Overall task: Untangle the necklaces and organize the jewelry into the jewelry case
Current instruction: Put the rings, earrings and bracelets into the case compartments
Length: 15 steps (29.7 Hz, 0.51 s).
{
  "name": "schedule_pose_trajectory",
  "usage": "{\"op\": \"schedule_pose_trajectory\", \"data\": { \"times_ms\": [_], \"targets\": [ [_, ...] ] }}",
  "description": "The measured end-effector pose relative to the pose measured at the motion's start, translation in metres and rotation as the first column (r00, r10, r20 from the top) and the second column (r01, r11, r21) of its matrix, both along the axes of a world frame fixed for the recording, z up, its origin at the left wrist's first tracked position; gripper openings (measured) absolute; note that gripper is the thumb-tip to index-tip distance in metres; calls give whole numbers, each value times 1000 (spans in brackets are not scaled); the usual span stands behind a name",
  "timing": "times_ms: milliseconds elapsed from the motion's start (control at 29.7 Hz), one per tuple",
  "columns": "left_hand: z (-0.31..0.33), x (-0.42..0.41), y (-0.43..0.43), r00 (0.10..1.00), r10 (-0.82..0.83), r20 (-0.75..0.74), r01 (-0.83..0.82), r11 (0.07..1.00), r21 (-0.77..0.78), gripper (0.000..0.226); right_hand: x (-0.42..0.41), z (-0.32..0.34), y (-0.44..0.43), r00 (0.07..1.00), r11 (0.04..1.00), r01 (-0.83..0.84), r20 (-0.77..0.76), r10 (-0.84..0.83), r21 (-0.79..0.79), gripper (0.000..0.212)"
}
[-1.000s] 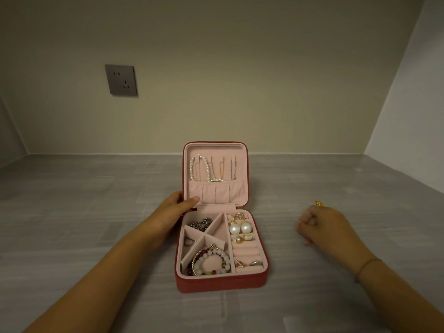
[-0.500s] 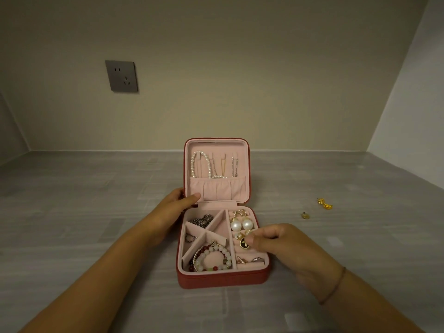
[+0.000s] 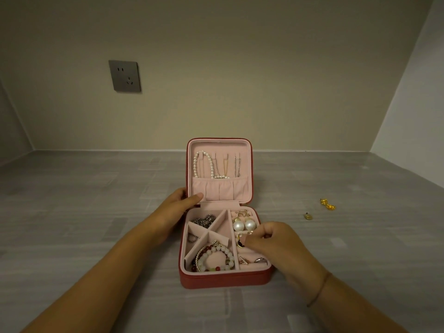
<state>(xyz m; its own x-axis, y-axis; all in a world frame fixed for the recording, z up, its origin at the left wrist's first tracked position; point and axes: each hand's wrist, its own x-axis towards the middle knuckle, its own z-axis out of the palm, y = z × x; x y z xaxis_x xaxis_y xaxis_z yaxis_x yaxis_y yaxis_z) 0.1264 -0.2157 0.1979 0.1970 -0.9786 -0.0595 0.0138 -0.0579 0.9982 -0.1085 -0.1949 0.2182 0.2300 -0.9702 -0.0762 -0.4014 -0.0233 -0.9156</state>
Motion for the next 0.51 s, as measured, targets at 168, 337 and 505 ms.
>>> {"op": "schedule_pose_trajectory", "data": {
  "times_ms": [168,337,505],
  "targets": [
    [0,0,0,1000,2,4,-2,1000,-1,47,0,-1,-1,1000,999,6,17,-5,-48,23],
    [-1,1,1,1000,-2,5,2,1000,-2,49,1,-4,-1,998,999,-22,55,25,-50,25],
    [-2,1,0,1000,-3,-7,3,1000,-3,46,-27,9,-30,998,972,69,21,-66,-225,16]
  ]
}}
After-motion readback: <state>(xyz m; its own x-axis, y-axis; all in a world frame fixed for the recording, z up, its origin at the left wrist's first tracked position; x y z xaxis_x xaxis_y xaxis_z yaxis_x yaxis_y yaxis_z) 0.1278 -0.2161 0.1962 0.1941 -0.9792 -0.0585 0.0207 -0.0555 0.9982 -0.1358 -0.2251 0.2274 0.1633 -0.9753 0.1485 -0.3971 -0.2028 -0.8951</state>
